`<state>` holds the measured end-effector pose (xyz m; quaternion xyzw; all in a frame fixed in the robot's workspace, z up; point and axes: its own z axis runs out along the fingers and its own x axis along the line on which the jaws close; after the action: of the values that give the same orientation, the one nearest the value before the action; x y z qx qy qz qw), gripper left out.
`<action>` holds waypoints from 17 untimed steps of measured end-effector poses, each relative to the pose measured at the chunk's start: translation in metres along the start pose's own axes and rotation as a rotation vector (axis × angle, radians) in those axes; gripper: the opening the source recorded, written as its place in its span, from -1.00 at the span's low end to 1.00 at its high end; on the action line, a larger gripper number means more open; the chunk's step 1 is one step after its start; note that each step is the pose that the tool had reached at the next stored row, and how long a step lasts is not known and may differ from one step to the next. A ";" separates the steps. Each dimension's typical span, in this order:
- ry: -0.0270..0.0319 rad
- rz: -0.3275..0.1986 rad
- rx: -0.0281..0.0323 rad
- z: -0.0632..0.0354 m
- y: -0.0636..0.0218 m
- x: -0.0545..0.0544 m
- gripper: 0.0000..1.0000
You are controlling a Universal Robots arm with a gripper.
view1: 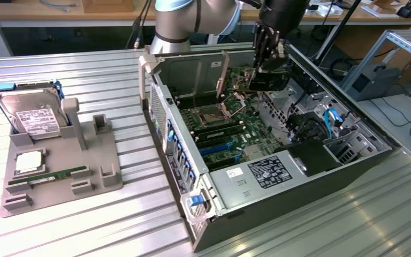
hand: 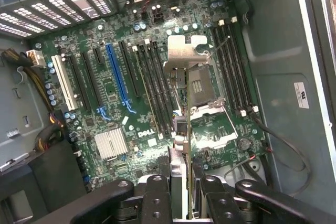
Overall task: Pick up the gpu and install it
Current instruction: 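Insert the gpu into the slot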
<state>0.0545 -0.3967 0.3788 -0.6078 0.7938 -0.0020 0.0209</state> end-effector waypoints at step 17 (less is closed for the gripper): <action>-0.0057 -0.202 -0.0062 0.0016 0.0000 0.000 -0.47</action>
<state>0.0545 -0.3967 0.3772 -0.6847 0.7285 0.0001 0.0210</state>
